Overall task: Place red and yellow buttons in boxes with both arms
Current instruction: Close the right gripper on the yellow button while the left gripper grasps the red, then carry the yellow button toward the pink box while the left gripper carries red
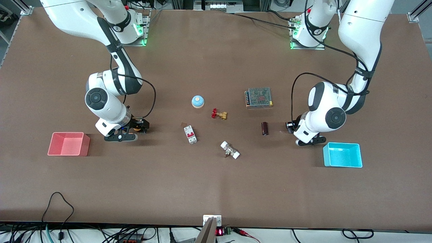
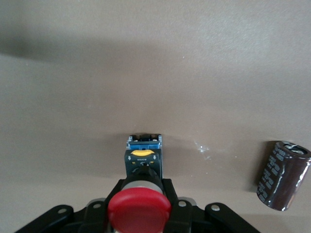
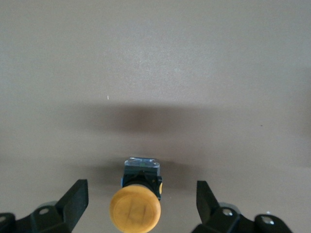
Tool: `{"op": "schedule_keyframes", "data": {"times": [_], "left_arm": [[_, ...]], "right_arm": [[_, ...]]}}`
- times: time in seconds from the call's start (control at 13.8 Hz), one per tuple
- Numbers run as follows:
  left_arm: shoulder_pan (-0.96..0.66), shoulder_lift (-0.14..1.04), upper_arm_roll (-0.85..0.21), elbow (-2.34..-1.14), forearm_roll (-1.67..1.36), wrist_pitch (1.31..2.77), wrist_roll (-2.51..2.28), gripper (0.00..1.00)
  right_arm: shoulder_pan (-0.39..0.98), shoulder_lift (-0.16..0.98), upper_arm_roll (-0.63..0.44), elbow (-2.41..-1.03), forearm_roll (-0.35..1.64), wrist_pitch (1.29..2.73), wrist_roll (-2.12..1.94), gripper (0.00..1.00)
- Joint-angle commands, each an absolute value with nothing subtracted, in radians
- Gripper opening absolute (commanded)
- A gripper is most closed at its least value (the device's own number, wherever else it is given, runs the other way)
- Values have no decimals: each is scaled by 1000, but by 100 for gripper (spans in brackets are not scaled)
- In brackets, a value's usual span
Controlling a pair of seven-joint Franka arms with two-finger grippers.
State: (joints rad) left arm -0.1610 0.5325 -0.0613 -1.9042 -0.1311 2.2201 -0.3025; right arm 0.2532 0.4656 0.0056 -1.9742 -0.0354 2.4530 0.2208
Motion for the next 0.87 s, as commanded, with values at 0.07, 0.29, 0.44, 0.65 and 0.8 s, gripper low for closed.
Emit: {"op": "schedule_keyframes", "data": {"times": [0.07,0.29,0.44,0.65,0.8], "left_arm": [[-160,418,-52,-1916,-138,2211,-278,22],[-100,318,-41,-1902,-115,2157,-169,22],[-54,279,-38,-1892,-19,2155,-117,22],[32,281,-38,-1870,37,2155,-40,22],[73,308,-38,-1823,75,2155,-5,21]], "right_arm": [[261,469,2,-1973,-48,2461,235,82],[261,469,2,-1971,-48,2461,232,56],[261,469,2,-1971,-48,2461,232,47],[261,469,2,-1971,-48,2461,232,42],[259,469,2,-1971,-48,2461,230,39]]}}
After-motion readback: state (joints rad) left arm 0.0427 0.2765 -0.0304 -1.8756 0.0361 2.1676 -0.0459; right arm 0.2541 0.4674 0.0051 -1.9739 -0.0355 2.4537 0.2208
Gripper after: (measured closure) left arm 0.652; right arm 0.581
